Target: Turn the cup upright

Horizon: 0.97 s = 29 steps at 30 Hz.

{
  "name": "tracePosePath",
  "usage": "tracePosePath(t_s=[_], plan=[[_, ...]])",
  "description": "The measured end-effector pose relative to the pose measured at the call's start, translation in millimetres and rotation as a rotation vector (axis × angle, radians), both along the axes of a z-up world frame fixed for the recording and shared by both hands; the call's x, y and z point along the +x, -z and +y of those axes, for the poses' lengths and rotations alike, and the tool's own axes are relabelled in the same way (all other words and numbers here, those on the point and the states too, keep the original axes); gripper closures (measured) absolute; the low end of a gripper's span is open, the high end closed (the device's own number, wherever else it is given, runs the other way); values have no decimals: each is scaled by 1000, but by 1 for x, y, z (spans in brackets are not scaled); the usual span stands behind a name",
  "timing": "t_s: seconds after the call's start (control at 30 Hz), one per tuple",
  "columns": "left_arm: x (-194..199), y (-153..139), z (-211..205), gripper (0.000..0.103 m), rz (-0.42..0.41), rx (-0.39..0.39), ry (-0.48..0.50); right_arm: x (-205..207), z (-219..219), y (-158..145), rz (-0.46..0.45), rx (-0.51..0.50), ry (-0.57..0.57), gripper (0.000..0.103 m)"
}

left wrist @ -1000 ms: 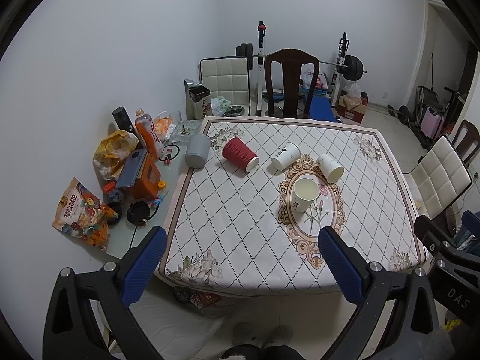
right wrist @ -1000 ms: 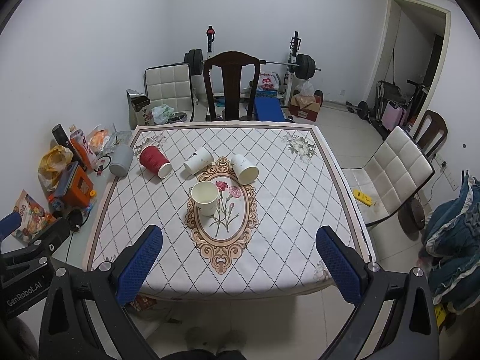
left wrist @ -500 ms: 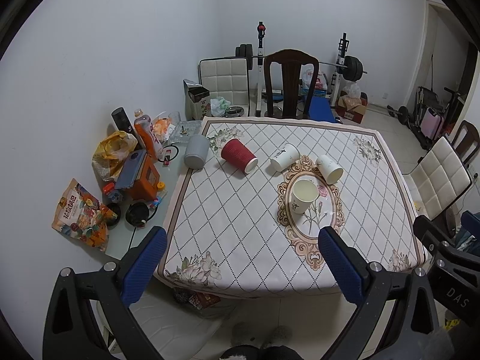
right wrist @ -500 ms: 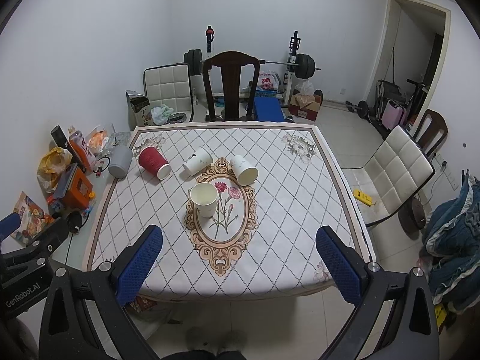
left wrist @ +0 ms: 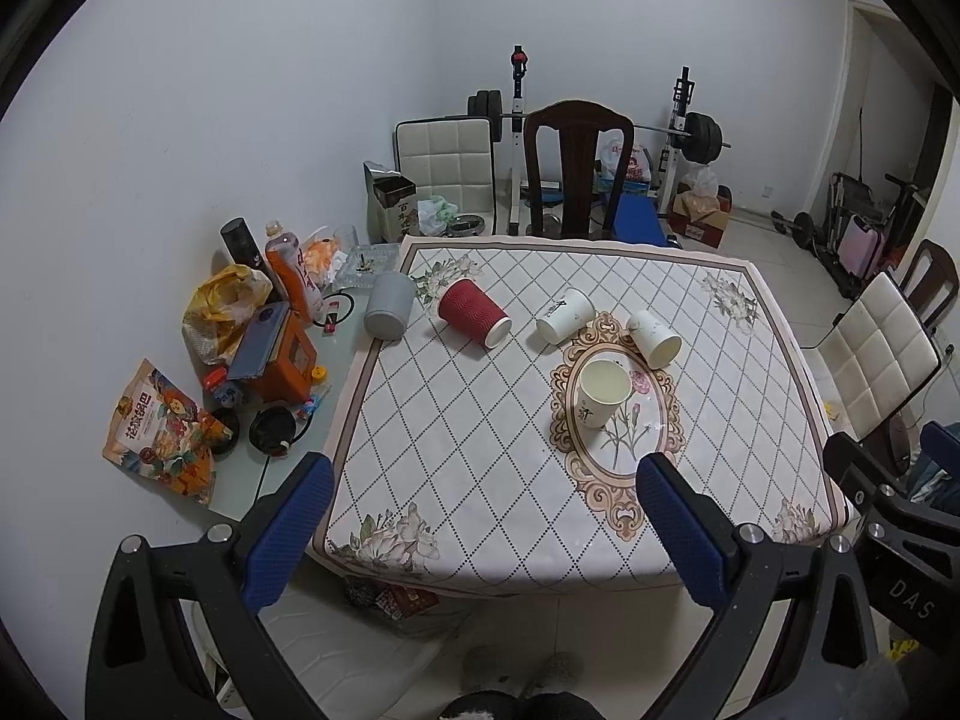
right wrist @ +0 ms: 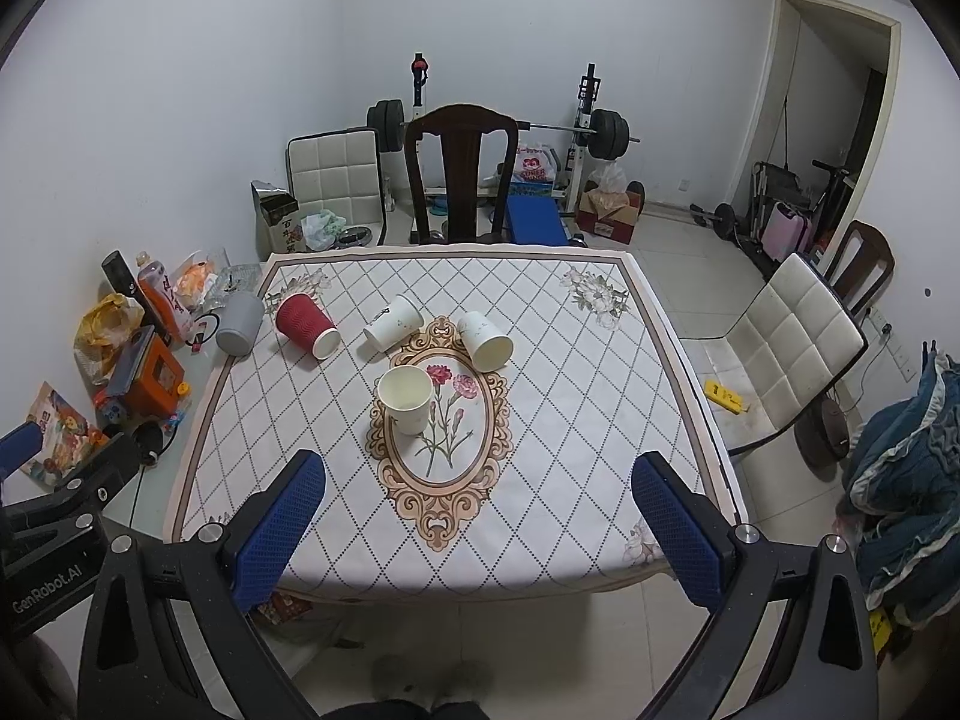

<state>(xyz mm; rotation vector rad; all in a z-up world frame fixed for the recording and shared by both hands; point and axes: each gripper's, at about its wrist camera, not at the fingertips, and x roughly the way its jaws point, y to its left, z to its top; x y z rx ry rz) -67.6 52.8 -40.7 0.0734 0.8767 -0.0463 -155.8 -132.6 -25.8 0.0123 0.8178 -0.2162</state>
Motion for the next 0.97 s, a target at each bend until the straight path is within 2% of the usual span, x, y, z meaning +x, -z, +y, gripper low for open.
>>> tracePosePath(t_s=[0.97], plan=[[-2, -1, 2, 0, 0, 0, 3, -1, -3, 0, -1, 3, 0, 0]])
